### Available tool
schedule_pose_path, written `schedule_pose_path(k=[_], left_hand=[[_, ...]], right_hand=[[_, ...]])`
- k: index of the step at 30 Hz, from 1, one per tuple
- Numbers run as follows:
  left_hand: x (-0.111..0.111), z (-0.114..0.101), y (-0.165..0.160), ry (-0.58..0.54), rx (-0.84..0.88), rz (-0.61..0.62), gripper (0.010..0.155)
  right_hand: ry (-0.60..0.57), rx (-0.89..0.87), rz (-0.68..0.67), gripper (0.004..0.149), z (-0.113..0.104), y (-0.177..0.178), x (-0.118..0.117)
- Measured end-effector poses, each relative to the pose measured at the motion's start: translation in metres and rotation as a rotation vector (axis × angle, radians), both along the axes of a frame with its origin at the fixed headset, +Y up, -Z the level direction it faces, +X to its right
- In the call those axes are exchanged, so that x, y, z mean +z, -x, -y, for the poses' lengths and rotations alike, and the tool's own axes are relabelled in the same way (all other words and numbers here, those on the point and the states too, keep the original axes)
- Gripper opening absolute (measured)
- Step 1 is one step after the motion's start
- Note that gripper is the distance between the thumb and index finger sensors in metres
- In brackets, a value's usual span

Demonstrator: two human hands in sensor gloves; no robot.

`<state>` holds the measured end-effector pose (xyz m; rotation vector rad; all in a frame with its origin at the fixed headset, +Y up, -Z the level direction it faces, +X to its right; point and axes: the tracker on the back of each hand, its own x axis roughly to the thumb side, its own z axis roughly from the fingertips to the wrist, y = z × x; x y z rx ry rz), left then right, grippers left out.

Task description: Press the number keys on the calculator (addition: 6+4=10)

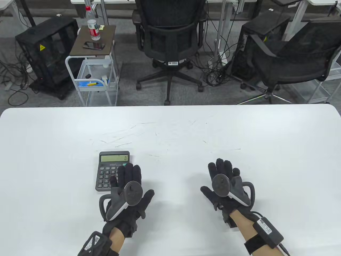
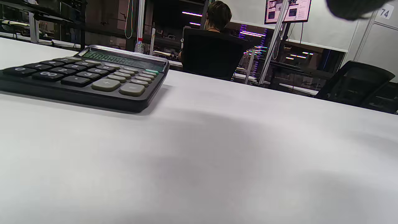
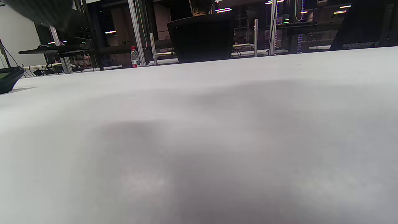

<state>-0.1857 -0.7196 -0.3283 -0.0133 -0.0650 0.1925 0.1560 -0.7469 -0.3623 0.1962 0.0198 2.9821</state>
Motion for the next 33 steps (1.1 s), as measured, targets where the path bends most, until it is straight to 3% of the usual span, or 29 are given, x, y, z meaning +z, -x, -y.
schedule_pose_path(k=[13,19,25,28,33], left_hand=[[-0.007,0.0,0.004,0.004,0.017,-0.051,0.095],[-0.037,0.003,0.024,0.063,0.046,-0.246,0.103],[-0.068,0.028,0.06,0.255,0.02,-0.473,0.11],[-0.078,0.039,0.071,0.326,0.05,-0.505,0.112],[-0.087,0.046,0.074,0.337,0.098,-0.534,0.114]], right_hand=[[0.002,-0.002,0.004,0.091,-0.001,0.001,0.001],[0.01,-0.006,0.01,0.091,-0.002,-0.002,0.0],[0.027,-0.01,0.009,0.091,-0.002,-0.002,0.002],[0.033,-0.014,0.008,0.091,-0.002,-0.002,0.002],[0.036,-0.017,0.006,0.091,-0.001,-0.002,0.002]])
